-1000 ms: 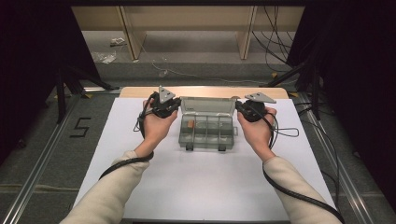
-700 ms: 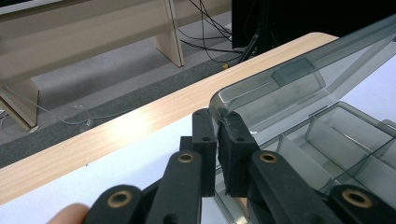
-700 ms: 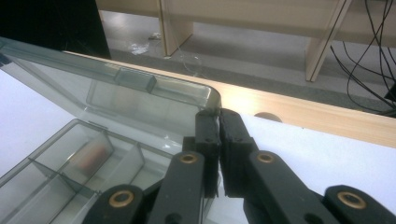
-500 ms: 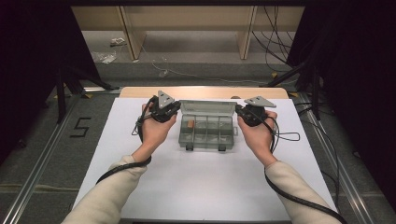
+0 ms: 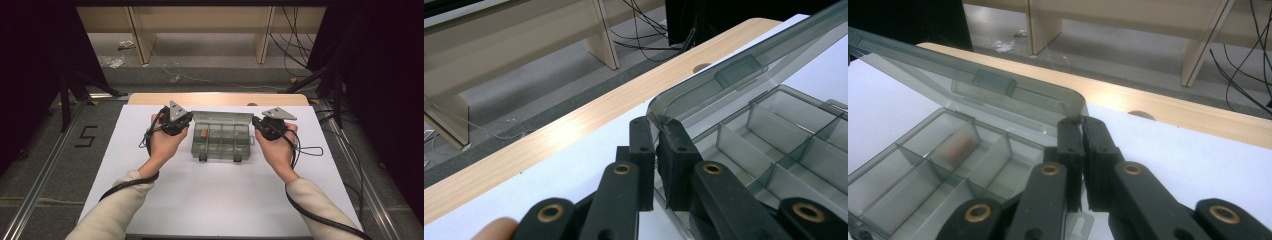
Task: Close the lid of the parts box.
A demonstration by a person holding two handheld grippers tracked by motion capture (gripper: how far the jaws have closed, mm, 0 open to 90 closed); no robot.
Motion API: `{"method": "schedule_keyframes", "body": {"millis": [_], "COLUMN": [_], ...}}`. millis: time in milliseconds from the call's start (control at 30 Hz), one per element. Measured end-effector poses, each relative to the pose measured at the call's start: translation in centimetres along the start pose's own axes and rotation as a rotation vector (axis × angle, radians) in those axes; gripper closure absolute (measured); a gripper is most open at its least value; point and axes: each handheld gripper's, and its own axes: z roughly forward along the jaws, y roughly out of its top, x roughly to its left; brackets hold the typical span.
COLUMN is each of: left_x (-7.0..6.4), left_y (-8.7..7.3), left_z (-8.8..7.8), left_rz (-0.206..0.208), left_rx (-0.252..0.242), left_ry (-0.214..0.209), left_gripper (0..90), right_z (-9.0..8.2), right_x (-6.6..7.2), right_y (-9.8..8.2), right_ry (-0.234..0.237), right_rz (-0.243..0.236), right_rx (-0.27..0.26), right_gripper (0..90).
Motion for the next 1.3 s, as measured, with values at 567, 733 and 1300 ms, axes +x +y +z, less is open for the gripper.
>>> {"method": "schedule_keyframes", "body": {"millis": [567,733,1300], "left_x": [-0.7,-0.9,-1.3], "left_y": [-1.5,-2.0,-3.5], "left_z": [-0.8,-1.0,-1.5], "left_rz": [0.018,0.023,0.020], "left_rx": [0.004,0.009,0.025], "left_ry": [-0.031,-0.040,-0.061], "left_gripper": [82.7,82.2,80.1], "right_z": [-0.9,-1.2,-1.6], "right_x": [0.3,0.4,0.5], "right_y": [-1.5,-2.2,-3.5], "right_ry": [0.029,0.041,0.070], "right_rz": [-0.011,-0.012,-0.024], "right_rx": [0.005,0.009,0.029], "right_gripper": [87.6,86.9,84.6]}}
